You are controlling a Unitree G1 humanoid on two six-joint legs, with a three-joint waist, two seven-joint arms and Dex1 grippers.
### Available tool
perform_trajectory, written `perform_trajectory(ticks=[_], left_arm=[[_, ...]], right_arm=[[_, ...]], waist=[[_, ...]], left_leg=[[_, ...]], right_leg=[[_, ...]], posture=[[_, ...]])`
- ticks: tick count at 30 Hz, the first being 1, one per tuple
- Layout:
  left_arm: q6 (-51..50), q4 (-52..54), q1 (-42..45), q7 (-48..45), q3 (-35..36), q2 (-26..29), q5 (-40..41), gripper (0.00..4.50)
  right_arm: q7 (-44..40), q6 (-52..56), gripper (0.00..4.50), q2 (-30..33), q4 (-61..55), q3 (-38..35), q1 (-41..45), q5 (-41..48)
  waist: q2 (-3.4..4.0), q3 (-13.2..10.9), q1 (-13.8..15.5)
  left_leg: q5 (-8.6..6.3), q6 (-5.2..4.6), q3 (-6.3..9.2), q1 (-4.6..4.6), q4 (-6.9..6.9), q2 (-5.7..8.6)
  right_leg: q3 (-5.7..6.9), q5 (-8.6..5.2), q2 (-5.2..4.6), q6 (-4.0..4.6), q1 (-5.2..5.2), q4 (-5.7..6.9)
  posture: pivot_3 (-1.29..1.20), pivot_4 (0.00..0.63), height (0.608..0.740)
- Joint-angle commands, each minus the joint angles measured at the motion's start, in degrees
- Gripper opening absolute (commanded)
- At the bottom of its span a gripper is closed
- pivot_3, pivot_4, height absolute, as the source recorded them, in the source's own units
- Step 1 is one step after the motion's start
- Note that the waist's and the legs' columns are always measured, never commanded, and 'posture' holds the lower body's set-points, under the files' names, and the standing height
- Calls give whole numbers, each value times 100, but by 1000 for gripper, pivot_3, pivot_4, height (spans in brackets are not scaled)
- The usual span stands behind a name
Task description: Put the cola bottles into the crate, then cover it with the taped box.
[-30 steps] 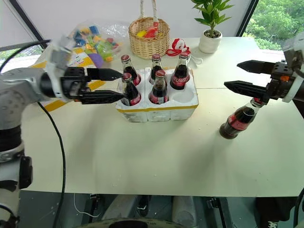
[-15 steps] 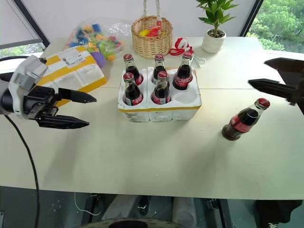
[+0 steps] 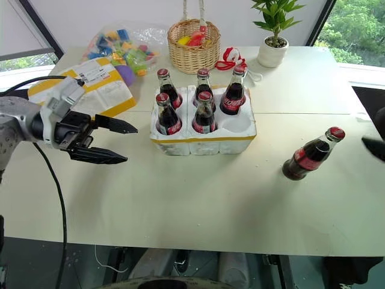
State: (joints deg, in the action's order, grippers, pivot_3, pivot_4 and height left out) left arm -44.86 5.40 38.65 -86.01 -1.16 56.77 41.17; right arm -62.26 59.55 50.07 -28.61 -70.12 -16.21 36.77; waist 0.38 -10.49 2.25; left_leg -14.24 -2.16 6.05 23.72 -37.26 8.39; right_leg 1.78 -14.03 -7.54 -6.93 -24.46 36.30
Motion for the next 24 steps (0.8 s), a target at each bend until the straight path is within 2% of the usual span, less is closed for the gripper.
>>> perform_trajectory(ticks=[1,6,10,15,24], left_arm=[[166,25,100,-48,47,-19,-75,4413],[251,126,-22,22,89,-82,-134,4413],[241,260,-116,127,163,-86,-110,4413],[195,429,-278,267,285,-36,-50,4413],[82,710,-504,461,480,52,86,4413]], right_arm=[[403,-184,4500,-469,-601,5,-197,181],[1169,-547,4500,-1179,-871,813,-198,116],[1552,-1017,4500,-1438,-611,1446,-153,-62],[1938,-1348,4500,-1445,-205,2043,153,-133],[2227,-1680,4500,-1300,404,2566,409,-206]], waist=[[-1,0,-5],[-7,0,-20],[-8,1,-10],[-10,1,-10],[-10,2,-8]], left_leg=[[0,0,0,0,-4,1],[3,10,-1,-18,-7,-1],[9,6,-1,-21,-4,-3],[9,5,-1,-21,-1,-3],[12,9,4,-22,1,-5]], right_leg=[[0,0,0,0,3,-1],[-1,3,1,6,20,-4],[0,3,3,7,22,-4],[-1,4,4,6,20,-7],[-1,5,13,8,21,-6]], posture=[[0,150,732],[0,150,732],[0,150,732],[0,150,732],[0,150,732]])
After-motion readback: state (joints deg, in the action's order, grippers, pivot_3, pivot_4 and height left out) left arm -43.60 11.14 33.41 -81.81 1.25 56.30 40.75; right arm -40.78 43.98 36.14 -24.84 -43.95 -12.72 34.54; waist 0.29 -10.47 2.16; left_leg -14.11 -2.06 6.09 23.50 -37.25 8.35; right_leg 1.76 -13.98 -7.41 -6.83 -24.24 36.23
